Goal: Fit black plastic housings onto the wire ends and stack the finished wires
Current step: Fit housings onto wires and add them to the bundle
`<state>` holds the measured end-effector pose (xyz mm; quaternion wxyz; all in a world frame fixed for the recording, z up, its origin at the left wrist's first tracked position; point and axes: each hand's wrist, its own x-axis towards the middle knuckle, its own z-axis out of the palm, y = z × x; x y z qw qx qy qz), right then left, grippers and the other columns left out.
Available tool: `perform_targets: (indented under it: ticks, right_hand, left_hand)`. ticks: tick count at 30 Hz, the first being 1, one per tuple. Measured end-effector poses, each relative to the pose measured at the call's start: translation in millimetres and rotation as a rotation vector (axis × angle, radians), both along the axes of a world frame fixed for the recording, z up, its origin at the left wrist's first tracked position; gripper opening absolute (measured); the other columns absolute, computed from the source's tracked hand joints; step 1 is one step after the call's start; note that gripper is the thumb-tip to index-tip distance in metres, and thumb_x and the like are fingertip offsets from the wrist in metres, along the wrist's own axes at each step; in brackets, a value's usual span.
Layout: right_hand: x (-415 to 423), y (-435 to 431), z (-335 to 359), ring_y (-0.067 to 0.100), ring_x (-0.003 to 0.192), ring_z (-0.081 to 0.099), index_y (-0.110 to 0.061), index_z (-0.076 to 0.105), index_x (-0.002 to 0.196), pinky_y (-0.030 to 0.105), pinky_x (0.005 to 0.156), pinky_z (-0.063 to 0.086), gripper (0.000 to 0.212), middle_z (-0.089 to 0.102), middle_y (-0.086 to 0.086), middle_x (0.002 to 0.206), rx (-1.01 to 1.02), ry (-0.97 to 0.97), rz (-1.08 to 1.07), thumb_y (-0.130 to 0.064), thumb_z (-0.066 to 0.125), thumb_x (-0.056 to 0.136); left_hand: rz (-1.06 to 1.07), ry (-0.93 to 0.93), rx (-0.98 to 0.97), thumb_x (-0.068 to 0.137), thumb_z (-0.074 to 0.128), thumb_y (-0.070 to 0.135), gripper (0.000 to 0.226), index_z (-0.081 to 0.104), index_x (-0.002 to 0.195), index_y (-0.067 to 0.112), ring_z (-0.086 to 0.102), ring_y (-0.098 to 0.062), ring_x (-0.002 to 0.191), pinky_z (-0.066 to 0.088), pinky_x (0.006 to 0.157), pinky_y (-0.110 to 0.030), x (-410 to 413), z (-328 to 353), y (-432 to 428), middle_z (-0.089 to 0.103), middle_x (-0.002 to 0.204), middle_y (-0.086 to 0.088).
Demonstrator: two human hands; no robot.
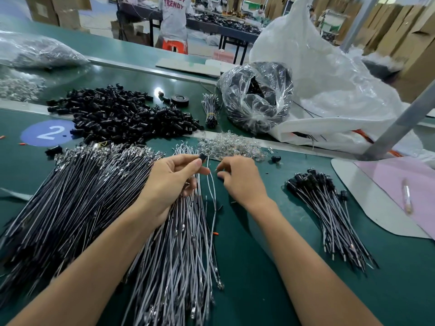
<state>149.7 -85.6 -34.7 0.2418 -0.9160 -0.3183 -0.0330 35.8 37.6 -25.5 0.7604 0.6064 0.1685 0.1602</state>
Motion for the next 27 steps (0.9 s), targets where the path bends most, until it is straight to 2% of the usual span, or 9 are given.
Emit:
perform_targets:
  ticks: [3,5,7,9,13,20,27]
  right_hand:
    - [-3,-7,7,0.020,0.084,0.063,-0.008,0.072,0.093,0.032,0.081,0.051,0.007,0.070,0.007,0.090,0.146,0.017,0.015,-0.012,0.068,0.088]
    - [-6,-16,14,0.014,0.073,0.064,-0.012,0.071,0.088,0.023,0.072,0.051,0.003,0.071,0.000,0.079,0.341,0.101,0.024,-0.013,0.073,0.086]
    - [-10,-27,17,0.010,0.067,0.063,-0.016,0.070,0.090,0.023,0.068,0.052,0.008,0.070,-0.002,0.074,0.511,0.230,0.046,-0.013,0.075,0.084]
    - [-15,-36,17,0.009,0.064,0.061,-0.020,0.072,0.096,0.024,0.065,0.051,0.015,0.069,-0.004,0.072,0.622,0.312,0.090,-0.009,0.074,0.085]
    - [-22,-38,15,0.016,0.069,0.070,-0.015,0.070,0.088,0.022,0.065,0.052,0.016,0.073,0.001,0.074,0.828,0.443,0.154,0.000,0.073,0.084]
    - [-24,-33,13,0.010,0.069,0.065,-0.020,0.073,0.081,0.029,0.071,0.056,0.016,0.071,-0.006,0.073,0.743,0.288,0.145,-0.006,0.078,0.079]
    - [-23,-35,12,0.006,0.065,0.066,-0.012,0.076,0.083,0.018,0.066,0.051,0.015,0.072,-0.005,0.072,0.751,0.277,0.162,0.001,0.078,0.076]
  left_hand:
    - [-0.011,-0.004,0.045,0.095,0.060,0.011,0.015,0.066,0.107,0.005,0.052,-0.008,0.047,0.037,0.040,-0.016,0,-1,-2,0.076,0.084,-0.009]
    - [-0.021,-0.005,0.074,0.094,0.060,0.012,0.015,0.066,0.107,0.006,0.053,-0.009,0.048,0.038,0.041,-0.016,1,-2,-3,0.076,0.086,-0.009]
    - [-0.035,-0.007,0.102,0.094,0.061,0.012,0.014,0.067,0.105,0.008,0.054,-0.009,0.048,0.039,0.041,-0.016,2,-4,-3,0.076,0.085,-0.008]
    - [-0.061,-0.012,0.132,0.093,0.062,0.012,0.013,0.067,0.104,0.008,0.055,-0.009,0.048,0.040,0.041,-0.016,2,-5,-4,0.076,0.084,-0.008]
    - [-0.116,-0.032,0.211,0.092,0.063,0.009,0.010,0.069,0.100,0.010,0.056,-0.010,0.048,0.041,0.041,-0.015,3,-6,-7,0.076,0.084,-0.008]
    - [-0.144,-0.061,0.248,0.090,0.065,0.006,0.013,0.071,0.100,0.011,0.063,-0.010,0.053,0.048,0.045,-0.018,2,-7,-11,0.077,0.083,-0.007]
    - [-0.157,-0.074,0.238,0.089,0.065,0.006,0.012,0.072,0.096,0.012,0.069,-0.017,0.058,0.052,0.049,-0.020,1,-7,-11,0.075,0.080,-0.011]
